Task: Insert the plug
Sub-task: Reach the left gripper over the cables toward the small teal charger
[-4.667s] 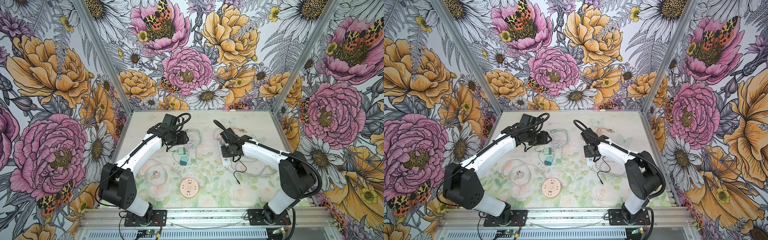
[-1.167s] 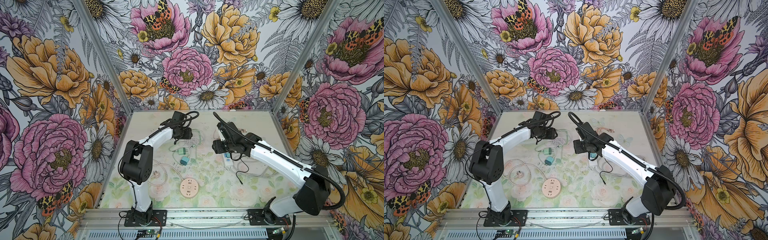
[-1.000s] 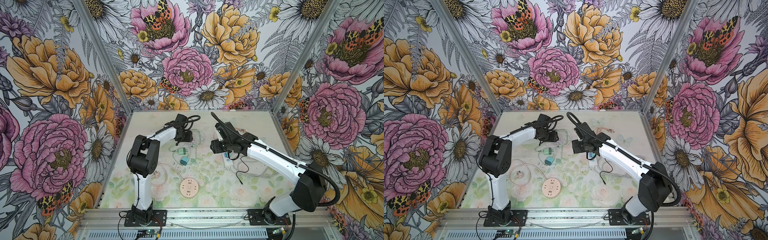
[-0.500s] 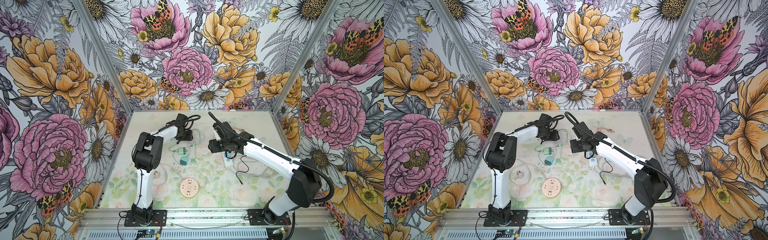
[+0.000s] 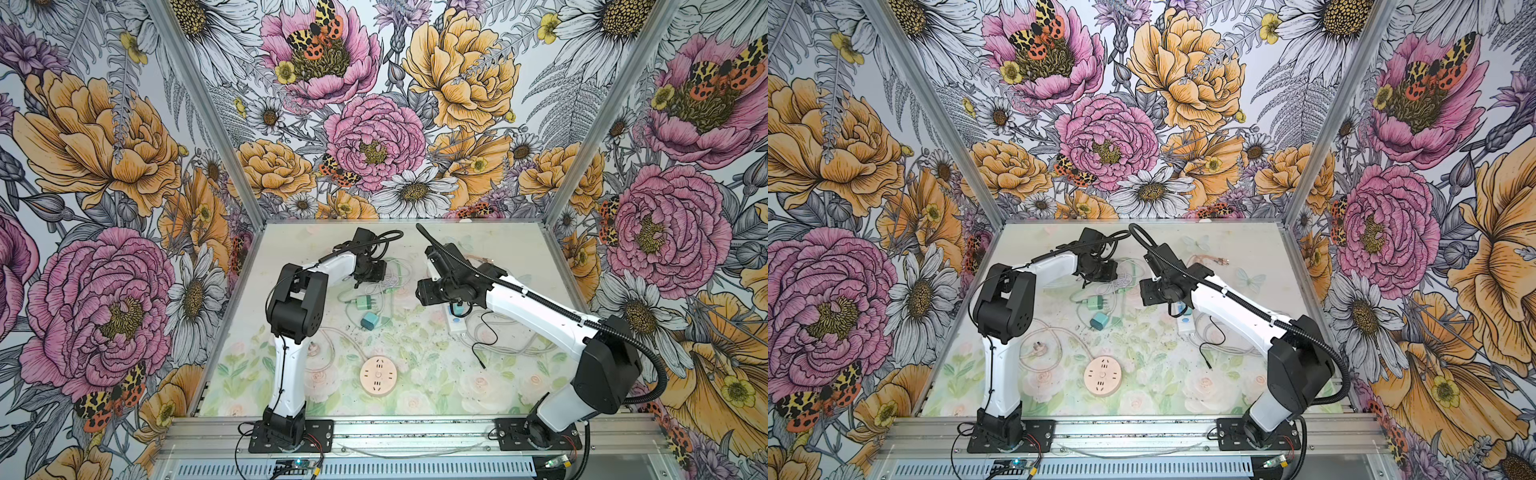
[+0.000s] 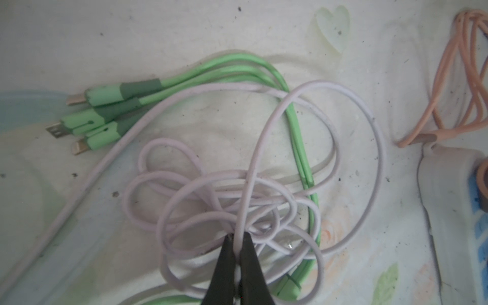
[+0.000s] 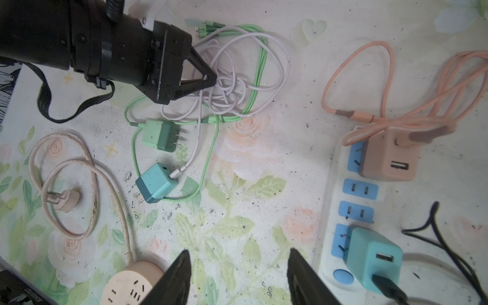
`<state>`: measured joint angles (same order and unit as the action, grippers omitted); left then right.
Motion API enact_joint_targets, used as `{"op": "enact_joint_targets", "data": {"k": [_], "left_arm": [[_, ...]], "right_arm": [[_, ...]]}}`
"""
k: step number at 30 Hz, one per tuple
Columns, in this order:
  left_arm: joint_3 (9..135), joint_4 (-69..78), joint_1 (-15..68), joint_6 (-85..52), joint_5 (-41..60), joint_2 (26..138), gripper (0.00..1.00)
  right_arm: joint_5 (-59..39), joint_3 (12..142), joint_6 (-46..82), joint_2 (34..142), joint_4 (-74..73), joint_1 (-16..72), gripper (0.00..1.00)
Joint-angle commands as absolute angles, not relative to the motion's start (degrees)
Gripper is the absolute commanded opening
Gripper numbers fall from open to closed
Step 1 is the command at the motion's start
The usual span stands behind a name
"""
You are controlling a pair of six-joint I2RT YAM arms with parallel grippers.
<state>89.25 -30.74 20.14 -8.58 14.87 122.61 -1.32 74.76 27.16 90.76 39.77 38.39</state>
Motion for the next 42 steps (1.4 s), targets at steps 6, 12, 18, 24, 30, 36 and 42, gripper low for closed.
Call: {"op": "enact_joint_targets", "data": {"k": [6, 12, 18, 24, 30, 36, 42], "left_arm": [[83.95, -30.40, 21.92, -10.76, 21.63, 107.62, 0.00], [79.89, -30.41, 23.62, -10.83, 25.98, 101.63, 0.00], [76.65, -30.37, 27.15, -10.85, 27.11, 101.94, 0.00], [76.00, -30.42, 29.93, -10.72, 28.13, 103.78, 0.00], [78.01, -30.41, 31.99, -11.95, 26.21, 110.98, 0.00], [78.42, -30.41, 33.13, -12.76, 24.13, 112.14, 0.24], [74.30, -32.05, 32.05, -12.43, 22.66, 102.61, 0.46]], "right_arm": [[0.00, 72.74, 27.41, 86.49, 37.39, 38.06, 0.58], [-0.57, 70.19, 27.81, 85.01, 36.17, 38.14, 0.57], [-0.09, 67.78, 28.91, 83.07, 35.70, 38.14, 0.56], [-0.81, 66.47, 29.61, 81.75, 35.51, 38.16, 0.56], [-0.92, 65.38, 30.54, 81.23, 35.02, 38.34, 0.56], [-0.84, 64.43, 31.11, 80.52, 34.80, 38.39, 0.56], [-2.10, 64.46, 31.20, 81.31, 34.54, 38.43, 0.55]]}}
